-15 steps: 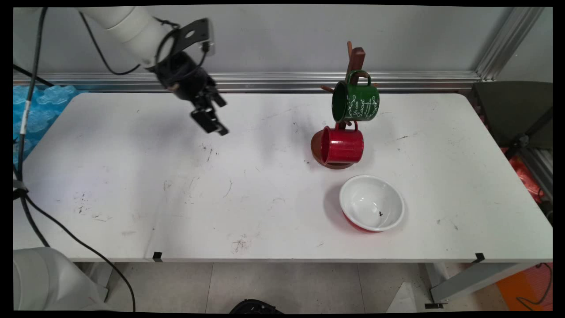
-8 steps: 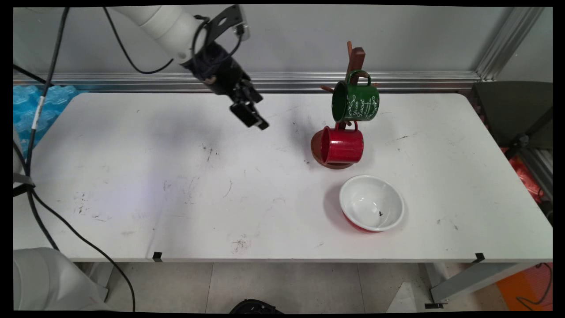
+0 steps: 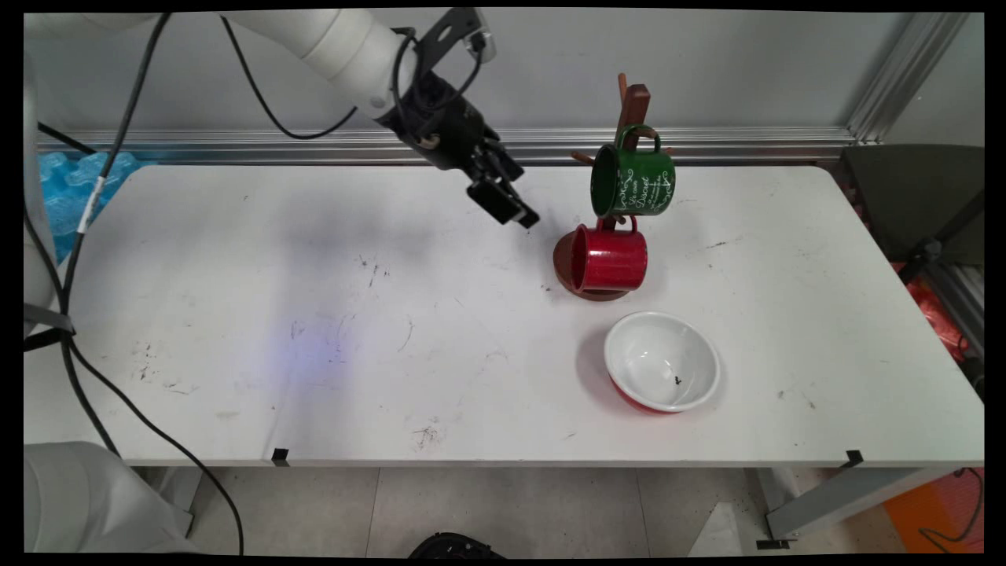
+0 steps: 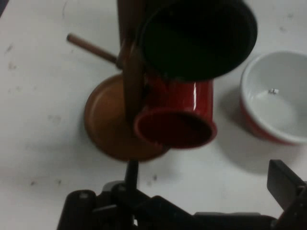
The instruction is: Pick up the green mug from the rack
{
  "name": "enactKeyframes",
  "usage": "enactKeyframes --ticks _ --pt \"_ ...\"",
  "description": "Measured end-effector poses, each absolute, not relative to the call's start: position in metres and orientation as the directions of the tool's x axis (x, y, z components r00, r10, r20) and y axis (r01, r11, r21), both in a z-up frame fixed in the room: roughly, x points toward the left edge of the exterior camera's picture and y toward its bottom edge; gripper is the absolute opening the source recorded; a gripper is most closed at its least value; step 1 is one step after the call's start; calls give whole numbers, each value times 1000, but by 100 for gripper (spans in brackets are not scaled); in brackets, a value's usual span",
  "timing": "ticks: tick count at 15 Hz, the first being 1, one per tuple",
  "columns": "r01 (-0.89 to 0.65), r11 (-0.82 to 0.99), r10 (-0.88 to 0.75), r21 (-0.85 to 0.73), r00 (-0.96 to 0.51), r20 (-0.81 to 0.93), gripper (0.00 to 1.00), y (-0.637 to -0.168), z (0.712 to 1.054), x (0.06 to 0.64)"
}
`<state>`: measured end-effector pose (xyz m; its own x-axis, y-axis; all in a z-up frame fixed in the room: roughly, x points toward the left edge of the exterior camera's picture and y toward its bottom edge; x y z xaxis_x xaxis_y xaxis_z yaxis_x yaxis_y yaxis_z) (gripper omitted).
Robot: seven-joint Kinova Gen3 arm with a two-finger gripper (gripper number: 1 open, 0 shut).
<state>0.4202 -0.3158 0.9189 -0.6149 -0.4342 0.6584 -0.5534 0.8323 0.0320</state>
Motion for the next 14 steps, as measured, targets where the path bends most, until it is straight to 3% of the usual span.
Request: enactKeyframes --ticks 14 --pt "-557 825 -440 92 -532 723 100 -323 905 387"
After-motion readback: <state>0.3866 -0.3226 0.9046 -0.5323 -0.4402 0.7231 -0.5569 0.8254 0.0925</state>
